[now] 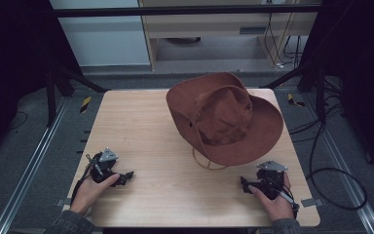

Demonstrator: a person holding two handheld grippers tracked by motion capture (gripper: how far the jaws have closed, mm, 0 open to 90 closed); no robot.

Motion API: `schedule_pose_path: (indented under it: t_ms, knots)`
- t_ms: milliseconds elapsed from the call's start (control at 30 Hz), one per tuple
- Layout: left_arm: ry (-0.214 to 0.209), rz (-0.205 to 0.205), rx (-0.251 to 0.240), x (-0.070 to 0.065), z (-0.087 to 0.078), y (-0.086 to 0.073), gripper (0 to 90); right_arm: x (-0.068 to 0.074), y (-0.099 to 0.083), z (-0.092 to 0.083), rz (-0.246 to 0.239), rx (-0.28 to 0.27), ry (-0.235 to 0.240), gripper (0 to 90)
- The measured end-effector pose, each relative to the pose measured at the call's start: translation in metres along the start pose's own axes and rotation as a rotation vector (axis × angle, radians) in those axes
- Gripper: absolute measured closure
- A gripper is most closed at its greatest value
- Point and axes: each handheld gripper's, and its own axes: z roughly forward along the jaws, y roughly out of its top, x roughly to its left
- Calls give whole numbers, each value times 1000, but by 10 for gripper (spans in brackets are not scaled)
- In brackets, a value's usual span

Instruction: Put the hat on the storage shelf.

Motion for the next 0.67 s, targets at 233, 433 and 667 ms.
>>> schedule_pose_path:
  t_ms: [233, 433, 667]
  knots:
    - [7, 11, -33, 0, 2, -4, 8, 0, 0, 0, 0, 0, -2, 5]
    - [-3, 13, -33, 0, 1, -5, 2, 0, 0, 0, 0, 0, 1, 5]
    - [-9, 16, -32, 1, 0, -7, 0, 0, 0, 0, 0, 0, 0, 5]
